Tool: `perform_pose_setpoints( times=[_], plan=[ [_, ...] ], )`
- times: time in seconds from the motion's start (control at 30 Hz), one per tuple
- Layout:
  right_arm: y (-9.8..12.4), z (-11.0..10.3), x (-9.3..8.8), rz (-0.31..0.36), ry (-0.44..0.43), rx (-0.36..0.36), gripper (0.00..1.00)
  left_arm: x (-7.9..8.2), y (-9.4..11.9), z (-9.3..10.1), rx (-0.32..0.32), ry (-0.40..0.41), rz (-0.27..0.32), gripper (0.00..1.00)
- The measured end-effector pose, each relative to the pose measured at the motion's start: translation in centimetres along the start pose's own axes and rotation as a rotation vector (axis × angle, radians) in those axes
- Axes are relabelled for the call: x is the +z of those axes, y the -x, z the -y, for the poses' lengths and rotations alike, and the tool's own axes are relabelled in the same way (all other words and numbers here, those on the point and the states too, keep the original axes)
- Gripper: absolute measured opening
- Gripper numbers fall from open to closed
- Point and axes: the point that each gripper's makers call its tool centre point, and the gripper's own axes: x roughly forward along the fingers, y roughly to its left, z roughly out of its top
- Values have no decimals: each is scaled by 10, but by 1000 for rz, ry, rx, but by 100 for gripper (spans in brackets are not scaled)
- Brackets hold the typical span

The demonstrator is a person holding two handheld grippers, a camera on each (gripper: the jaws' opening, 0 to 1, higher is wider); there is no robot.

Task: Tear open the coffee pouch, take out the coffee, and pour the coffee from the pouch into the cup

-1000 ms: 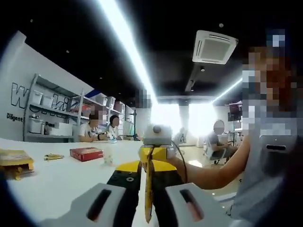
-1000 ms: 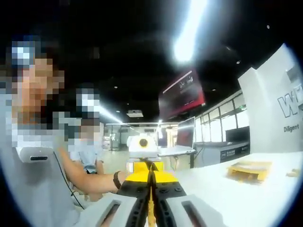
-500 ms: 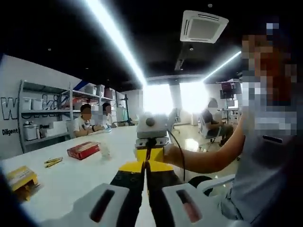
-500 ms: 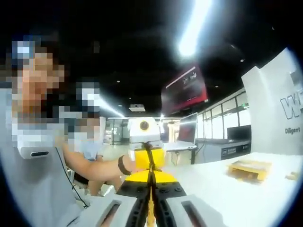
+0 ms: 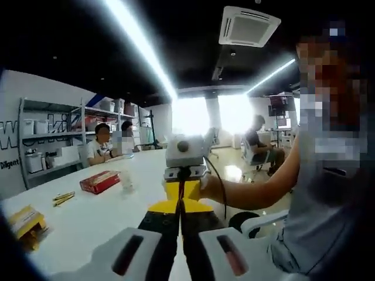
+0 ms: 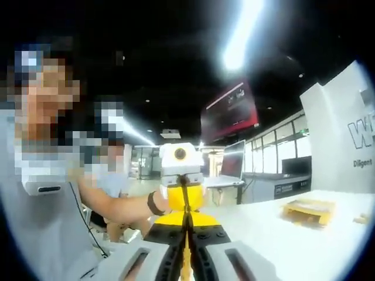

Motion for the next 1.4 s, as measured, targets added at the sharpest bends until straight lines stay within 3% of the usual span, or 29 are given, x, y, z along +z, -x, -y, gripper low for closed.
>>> perform_pose_setpoints(
  times=[0.2, 0.47, 0.7, 1.1, 1.4],
  plan=[
    [1, 1, 1, 16, 36, 10, 6, -1, 1, -3, 1, 31, -5, 2],
    [-8, -1, -12, -177, 92, 39, 5, -7, 0, 1, -15, 28, -87, 2],
    [-11, -1, -4, -230, 120, 43, 4, -1, 3, -3, -17, 8, -114, 2],
    [-11, -2, 1, -176, 113, 49, 5, 2, 4, -1, -18, 1, -105, 2],
    [-8, 1, -2, -179, 73, 37, 2, -1, 2, 0, -17, -8, -100, 3]
  ],
)
